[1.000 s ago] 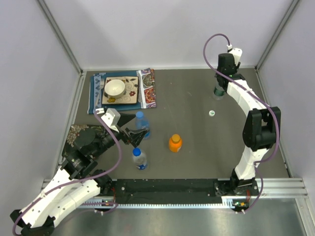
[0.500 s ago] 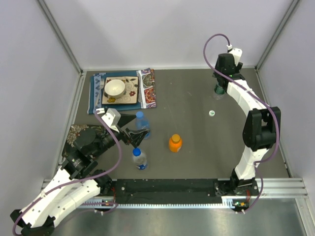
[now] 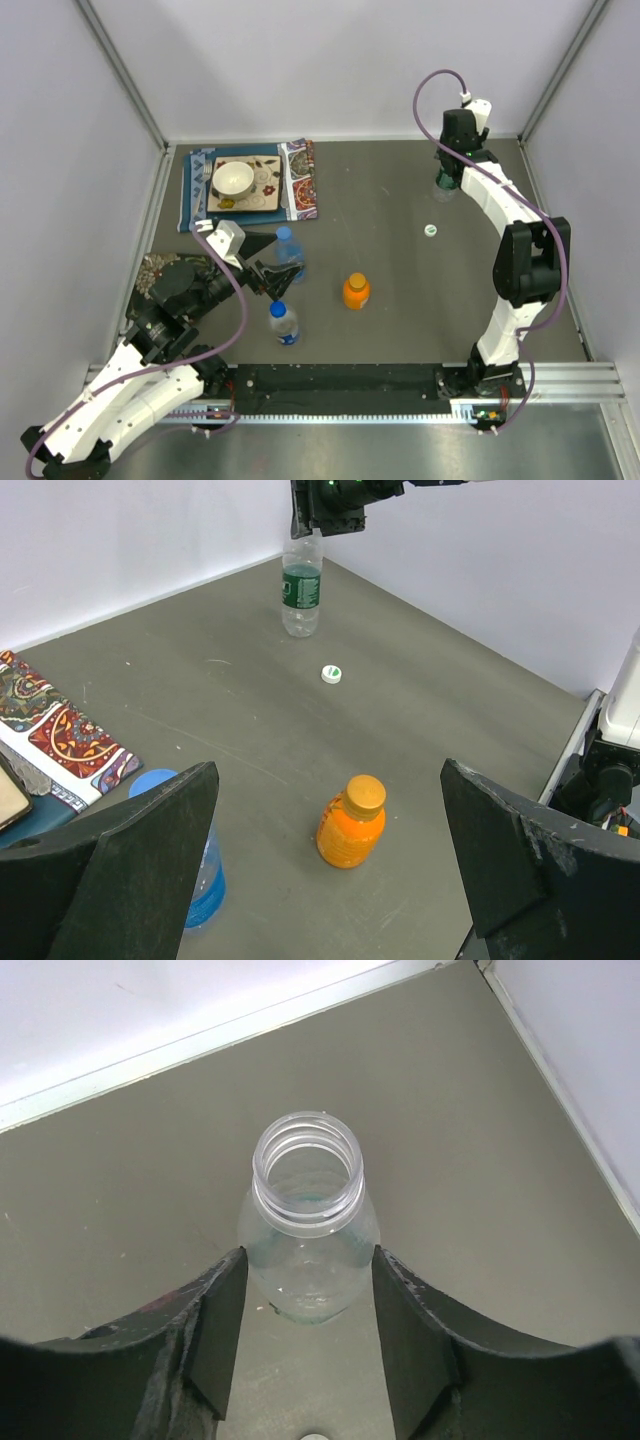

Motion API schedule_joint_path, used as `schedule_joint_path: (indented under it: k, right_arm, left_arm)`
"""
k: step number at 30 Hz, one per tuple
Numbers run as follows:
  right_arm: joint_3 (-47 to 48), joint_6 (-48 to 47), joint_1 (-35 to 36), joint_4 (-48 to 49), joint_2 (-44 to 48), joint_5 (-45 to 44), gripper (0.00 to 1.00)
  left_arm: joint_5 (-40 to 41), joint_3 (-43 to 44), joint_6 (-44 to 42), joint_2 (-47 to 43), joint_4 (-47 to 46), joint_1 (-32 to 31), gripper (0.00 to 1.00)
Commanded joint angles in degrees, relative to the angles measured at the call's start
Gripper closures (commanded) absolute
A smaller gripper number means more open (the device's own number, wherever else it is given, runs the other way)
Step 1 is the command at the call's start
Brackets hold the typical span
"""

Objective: Unscrew the bottle caps

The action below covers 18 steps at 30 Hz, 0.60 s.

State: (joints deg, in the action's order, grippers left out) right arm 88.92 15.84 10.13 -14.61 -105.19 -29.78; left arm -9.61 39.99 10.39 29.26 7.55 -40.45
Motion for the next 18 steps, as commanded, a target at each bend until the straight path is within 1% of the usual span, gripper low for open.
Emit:
schedule_joint_path:
  k: [1, 3, 4, 6, 7, 10, 18]
  right_arm:
    - [1.9, -0.4, 0.8, 0.5, 3.1, 0.0, 0.50]
    - [1.9, -0.3, 0.7, 0.4, 3.2, -0.2, 0.50]
    - [1.9, -0.4, 0.8, 0.4, 3.2, -0.3, 0.48]
    - [1.8, -0.4, 0.7, 0.5, 3.4, -0.5, 0.43]
    - [1.8, -0.4, 0.7, 0.4, 3.6, -0.5, 0.38]
    - [1.8, -0.5, 0.7, 0.3, 4.1, -0.5, 0.32]
    - [1.7, -0.9, 0.7, 0.3, 4.2, -1.2, 0.28]
  left_arm:
    - [-0.5, -0.3, 0.4, -0.3, -2.5, -0.1, 0.02]
    - [-0.6, -0.4, 0.4, -0.3, -2.5, -0.1, 0.02]
    - [-0.7, -0.4, 0.5, -0.3, -2.5, -0.1, 0.02]
    - [-0.8, -0.4, 0.5, -0.3, -2.5, -0.1, 0.02]
    - [-0.8, -0.4, 0.6, -0.3, -2.5, -0.1, 0.02]
    - [-0.9, -0.4, 0.6, -0.1, -2.5, 0.0, 0.01]
    - [-1.1, -0.4, 0.6, 0.0, -2.6, -0.1, 0.02]
